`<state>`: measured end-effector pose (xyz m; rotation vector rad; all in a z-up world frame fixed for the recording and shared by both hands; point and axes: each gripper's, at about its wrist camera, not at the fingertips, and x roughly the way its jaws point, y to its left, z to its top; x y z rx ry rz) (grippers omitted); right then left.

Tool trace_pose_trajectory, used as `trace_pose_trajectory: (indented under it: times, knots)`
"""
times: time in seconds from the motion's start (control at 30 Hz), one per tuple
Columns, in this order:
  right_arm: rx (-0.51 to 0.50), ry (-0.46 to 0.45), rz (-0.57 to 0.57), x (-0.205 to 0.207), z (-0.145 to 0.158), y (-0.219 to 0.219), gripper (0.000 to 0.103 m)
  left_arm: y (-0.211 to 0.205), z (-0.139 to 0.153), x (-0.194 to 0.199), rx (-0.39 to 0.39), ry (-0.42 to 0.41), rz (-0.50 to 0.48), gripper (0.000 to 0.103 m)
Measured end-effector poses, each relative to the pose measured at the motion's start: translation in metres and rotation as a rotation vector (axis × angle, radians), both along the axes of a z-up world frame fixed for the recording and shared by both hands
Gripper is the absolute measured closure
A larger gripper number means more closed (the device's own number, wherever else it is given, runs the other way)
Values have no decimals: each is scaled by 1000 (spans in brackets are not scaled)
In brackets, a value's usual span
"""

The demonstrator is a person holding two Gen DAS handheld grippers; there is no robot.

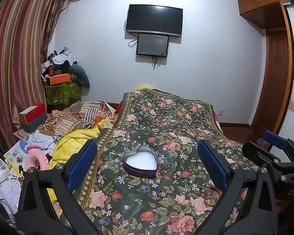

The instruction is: Organize jewelry

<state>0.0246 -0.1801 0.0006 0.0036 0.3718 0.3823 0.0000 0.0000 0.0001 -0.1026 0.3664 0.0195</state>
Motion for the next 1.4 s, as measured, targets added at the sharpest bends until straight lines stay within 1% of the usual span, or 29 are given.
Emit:
trace_pose_trajectory:
  times: [1.1,1.4]
  knots:
    - [-3,-6,-1,-1,1,0,0,0,1,1,7,-6,-1,0]
    - [-5,-7,-1,-1,1,0,0,0,6,0,9,-7,0,0]
